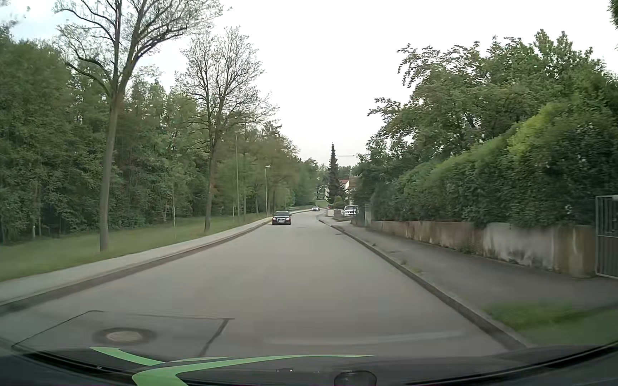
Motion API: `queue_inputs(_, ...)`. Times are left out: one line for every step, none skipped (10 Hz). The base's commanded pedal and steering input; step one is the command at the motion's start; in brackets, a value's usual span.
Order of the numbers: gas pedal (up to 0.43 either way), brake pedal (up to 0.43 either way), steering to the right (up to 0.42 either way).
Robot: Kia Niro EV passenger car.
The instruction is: Follow the waypoints while adhering to traffic rules and regulations
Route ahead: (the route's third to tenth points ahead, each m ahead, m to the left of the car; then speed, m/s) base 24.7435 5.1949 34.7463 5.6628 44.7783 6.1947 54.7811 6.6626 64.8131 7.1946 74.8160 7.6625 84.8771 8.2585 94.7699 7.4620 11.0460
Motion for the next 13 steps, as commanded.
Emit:
queue_inputs(0.15,0.0,-0.006)
queue_inputs(0.15,0.0,-0.006)
queue_inputs(0.15,0.0,-0.006)
queue_inputs(0.15,0.0,-0.006)
queue_inputs(0.13,0.0,-0.006)
queue_inputs(0.11,0.0,-0.006)
queue_inputs(0.11,0.0,-0.006)
queue_inputs(0.11,0.0,-0.006)
queue_inputs(0.11,0.0,-0.006)
queue_inputs(0.11,0.0,-0.006)
queue_inputs(0.079,0.0,-0.006)
queue_inputs(0.079,0.0,-0.006)
queue_inputs(0.079,0.0,-0.007)
